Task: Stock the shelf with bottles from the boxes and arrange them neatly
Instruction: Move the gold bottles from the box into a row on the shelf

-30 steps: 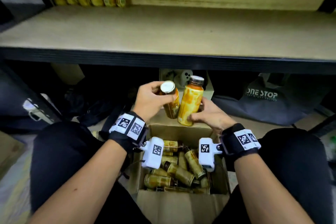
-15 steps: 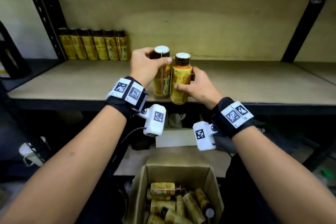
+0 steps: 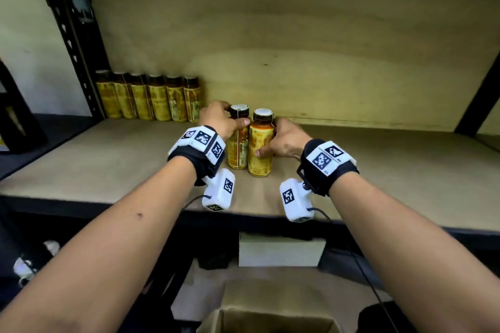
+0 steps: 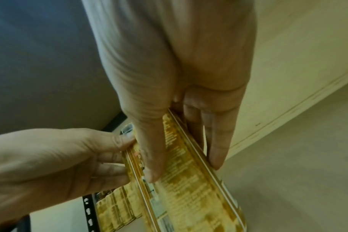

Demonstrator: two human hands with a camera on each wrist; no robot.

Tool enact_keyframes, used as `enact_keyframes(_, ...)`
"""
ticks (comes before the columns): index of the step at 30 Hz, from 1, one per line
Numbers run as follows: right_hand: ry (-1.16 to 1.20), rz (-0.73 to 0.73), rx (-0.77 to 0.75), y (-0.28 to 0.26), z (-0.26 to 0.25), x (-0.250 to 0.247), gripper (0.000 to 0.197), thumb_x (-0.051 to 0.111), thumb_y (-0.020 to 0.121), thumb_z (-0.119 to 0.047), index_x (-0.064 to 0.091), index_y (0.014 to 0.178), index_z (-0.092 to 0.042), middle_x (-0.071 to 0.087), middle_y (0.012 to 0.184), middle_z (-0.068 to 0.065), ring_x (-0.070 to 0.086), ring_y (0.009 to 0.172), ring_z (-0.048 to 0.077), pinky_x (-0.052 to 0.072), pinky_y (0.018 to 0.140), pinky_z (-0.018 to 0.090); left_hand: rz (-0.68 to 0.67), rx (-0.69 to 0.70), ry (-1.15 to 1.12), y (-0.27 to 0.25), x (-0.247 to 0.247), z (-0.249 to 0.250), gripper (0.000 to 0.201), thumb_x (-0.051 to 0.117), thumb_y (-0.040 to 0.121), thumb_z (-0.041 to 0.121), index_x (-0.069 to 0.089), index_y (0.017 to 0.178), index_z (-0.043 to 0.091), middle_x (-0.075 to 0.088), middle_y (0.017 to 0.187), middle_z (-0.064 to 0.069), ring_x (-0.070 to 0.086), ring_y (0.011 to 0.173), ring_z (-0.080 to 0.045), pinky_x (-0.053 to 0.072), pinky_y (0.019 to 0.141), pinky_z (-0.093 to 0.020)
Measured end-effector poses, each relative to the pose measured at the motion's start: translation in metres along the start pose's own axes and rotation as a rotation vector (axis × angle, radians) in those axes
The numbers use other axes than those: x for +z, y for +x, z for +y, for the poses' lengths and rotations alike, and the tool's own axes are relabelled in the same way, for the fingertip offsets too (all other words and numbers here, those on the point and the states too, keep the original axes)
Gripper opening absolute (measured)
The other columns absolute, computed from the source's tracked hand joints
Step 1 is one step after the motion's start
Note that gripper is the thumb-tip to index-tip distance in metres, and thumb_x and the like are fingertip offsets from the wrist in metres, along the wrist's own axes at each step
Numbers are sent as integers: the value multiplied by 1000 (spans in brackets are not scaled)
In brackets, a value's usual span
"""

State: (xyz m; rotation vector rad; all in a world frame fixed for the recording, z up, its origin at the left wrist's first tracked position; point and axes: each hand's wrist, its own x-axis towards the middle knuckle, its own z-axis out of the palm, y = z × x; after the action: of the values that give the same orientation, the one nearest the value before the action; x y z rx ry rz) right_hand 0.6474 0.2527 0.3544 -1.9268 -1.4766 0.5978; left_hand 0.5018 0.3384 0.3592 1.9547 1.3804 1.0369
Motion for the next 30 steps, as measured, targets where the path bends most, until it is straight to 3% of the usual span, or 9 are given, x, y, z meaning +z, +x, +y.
enact_keyframes(2,-63,-23,5,27,-9,4,61,93,58,-20,66,112,-15,71,109,3,66,102,22,53,94,37,-5,8,80,23,1,-3,59,81,71,44,63,115,9,67,114,-7,63,102,-25,48,80,-28)
enact_keyframes(4,-108,1,13,54,-13,9,63,91,61,-22,63,117,-14,69,114,4,64,104,23,52,92,33,-2,18,142,46,2,-7,53,78,75,43,63,111,7,67,110,-10,63,102,-29,49,79,-31)
enact_keyframes(8,-106,38,46,102,-20,20,75,89,66,-23,49,128,-12,59,126,9,57,115,28,51,92,34,34,25,239,95,6,-23,59,72,80,46,59,123,8,62,124,-11,58,113,-30,42,81,-29)
enact_keyframes(11,-94,44,37,134,-22,25,77,88,68,-23,44,130,-8,55,130,12,55,120,31,50,92,35,31,-3,282,131,6,-36,56,70,81,48,60,121,10,64,121,-9,59,111,-30,38,76,-27)
enact_keyframes(19,-61,82,15,202,-26,38,73,84,72,-21,42,129,-6,54,130,17,54,120,34,49,98,44,102,-40,381,200,5,-53,48,68,85,40,58,122,11,62,121,-15,58,110,-38,51,84,-40)
enact_keyframes(23,-63,111,5,226,-33,46,74,84,74,-22,41,132,-6,53,133,18,54,122,37,48,100,45,117,-5,402,210,7,-61,44,62,89,36,56,127,13,60,123,-16,56,113,-38,50,86,-41)
enact_keyframes(27,-109,134,-5,237,-51,52,72,80,78,-24,41,135,-3,51,136,18,52,125,35,45,102,40,105,29,393,208,13,-65,35,55,93,28,52,125,14,61,123,-16,57,112,-36,49,87,-41)
enact_keyframes(30,-79,54,25,225,-53,45,79,80,79,-28,36,140,-4,49,140,17,50,126,34,45,101,37,-10,37,294,187,9,-65,51,59,91,28,41,137,16,57,130,-14,56,116,-36,46,90,-38)
